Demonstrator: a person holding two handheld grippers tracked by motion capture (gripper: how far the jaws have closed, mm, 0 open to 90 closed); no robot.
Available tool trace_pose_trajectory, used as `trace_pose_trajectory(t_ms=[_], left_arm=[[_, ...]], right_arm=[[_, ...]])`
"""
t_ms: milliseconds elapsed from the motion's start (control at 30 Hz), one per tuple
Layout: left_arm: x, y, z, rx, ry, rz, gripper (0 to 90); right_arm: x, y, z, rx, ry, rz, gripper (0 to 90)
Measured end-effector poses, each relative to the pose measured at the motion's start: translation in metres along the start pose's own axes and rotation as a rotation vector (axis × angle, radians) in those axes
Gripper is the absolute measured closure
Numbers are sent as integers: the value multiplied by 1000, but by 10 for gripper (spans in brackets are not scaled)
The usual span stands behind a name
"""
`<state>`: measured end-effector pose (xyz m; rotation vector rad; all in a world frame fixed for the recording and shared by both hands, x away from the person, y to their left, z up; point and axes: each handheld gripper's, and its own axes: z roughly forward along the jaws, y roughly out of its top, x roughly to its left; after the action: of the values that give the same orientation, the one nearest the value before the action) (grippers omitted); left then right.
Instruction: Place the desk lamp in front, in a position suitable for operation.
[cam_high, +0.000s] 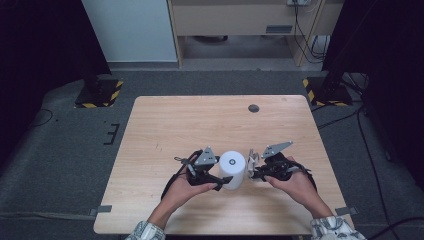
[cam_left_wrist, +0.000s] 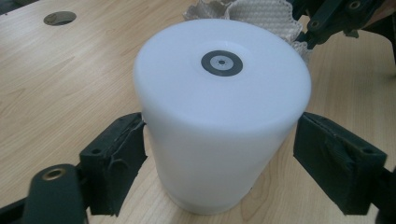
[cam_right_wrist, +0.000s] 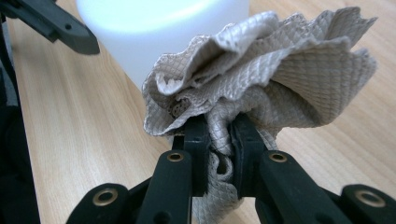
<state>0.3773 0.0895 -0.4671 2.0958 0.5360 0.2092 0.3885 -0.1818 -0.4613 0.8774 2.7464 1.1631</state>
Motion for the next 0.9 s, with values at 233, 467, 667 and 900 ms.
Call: trace_pose_trajectory(t_ms=[233, 467, 667, 900], left_arm=[[2, 1, 2, -6, -16, -8, 141], [1, -2, -3, -3, -18, -9, 130], [1, -4, -6, -6, -27, -9, 127], [1, -5, -8, -8, -32, -5, 132]], right_arm=[[1, 2, -5, -15, 2, -8, 798], [11, -4, 12, 46, 28, -33, 799], [18, -8, 19, 69, 48, -43, 799], [20, -9, 19, 72, 51, -54, 799]])
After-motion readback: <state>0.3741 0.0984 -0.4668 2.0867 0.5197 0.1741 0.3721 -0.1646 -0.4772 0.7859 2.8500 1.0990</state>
